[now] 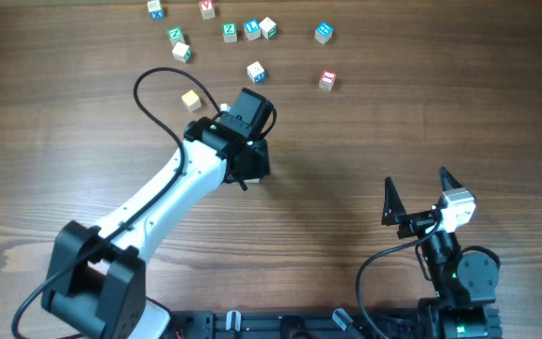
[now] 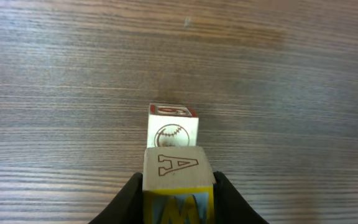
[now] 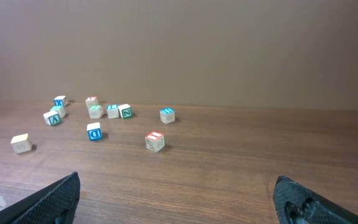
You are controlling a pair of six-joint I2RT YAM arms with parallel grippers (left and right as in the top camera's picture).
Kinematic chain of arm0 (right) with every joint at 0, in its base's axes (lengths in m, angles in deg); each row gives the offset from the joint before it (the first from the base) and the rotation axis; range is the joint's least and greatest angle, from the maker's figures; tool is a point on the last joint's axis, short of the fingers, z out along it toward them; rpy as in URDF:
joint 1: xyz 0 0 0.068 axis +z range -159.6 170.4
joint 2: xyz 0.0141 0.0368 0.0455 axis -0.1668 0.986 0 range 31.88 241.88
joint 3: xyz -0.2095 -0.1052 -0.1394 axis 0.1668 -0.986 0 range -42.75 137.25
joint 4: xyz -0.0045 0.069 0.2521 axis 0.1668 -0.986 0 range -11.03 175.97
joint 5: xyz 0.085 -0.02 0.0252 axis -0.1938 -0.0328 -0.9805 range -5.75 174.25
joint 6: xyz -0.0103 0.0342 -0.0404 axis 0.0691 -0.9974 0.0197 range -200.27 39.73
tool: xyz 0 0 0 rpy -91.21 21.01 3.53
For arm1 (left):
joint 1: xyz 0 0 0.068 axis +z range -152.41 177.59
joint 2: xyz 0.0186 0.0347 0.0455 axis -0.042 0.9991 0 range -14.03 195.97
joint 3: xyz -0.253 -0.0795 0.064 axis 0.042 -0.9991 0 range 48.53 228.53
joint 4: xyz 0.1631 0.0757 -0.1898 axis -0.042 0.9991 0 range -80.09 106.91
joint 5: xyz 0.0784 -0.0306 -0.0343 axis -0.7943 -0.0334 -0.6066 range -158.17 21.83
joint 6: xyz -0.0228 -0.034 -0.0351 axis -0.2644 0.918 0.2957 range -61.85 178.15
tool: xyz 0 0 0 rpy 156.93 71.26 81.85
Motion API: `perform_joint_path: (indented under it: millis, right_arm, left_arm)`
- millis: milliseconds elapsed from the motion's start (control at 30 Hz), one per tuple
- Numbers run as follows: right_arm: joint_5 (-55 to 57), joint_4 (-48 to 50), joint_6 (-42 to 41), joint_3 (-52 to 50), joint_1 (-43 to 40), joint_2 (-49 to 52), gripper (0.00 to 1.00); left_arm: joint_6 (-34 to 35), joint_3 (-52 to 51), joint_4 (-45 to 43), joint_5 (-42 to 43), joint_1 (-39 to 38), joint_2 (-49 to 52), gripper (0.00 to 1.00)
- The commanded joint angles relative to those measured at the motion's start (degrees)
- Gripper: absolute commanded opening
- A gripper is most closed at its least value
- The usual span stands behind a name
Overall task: Form a tower
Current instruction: 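Lower the A block onto the white baseball block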
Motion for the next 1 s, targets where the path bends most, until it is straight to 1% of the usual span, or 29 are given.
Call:
perform_joint_path:
  millis: [0, 100, 200, 300, 433, 533, 700, 867, 967]
  right_arm:
    - [0.7, 0.2, -0.4, -0.1, 0.1, -0.5, 1.00]
    - [0.7, 0.2, -0.4, -0.1, 0.1, -0.5, 1.00]
    - [0.6, 0.2, -0.4, -0.1, 0.1, -0.5, 1.00]
    - [0.7, 0.2, -0.3, -0.1, 0.1, -0.5, 1.00]
    - [0.7, 0.2, -0.4, -0.1, 0.1, -0.5, 1.00]
    - [0.7, 0.2, -0.4, -0.1, 0.1, -0.5, 1.00]
    - [0.6, 0.2, -0.4, -0.1, 0.1, -0.5, 1.00]
    - [0.7, 0.2, -0.4, -0.1, 0.1, -0.5, 1.00]
    - [0.6, 0.2, -0.4, -0.1, 0.1, -0.5, 1.00]
  left_arm:
    - [-0.9, -0.5, -1.0, -1.0, -0.3, 1.2, 0.25]
    - [-1.6, -0.5, -1.5, -1.7, -0.3, 1.2, 0.25]
    - [-2.5, -0.5, -2.0, -1.6, -0.3, 1.2, 0.28]
    - [-4.5, -0.5, -2.3, -1.7, -0.3, 1.2, 0.30]
    - [-5.0, -0.5, -2.5, -1.6, -0.3, 1.2, 0.31]
    - [-5.3, -0.5, -2.4, -1.6, -0.3, 1.2, 0.35]
    - [-5.3, -0.5, -2.4, -1.7, -0.2, 1.2, 0.35]
    - [-5.3, -0.5, -1.8, -1.7, -0.2, 1.2, 0.40]
    - [-5.3, -0.5, -1.8, -1.7, -0.2, 1.2, 0.40]
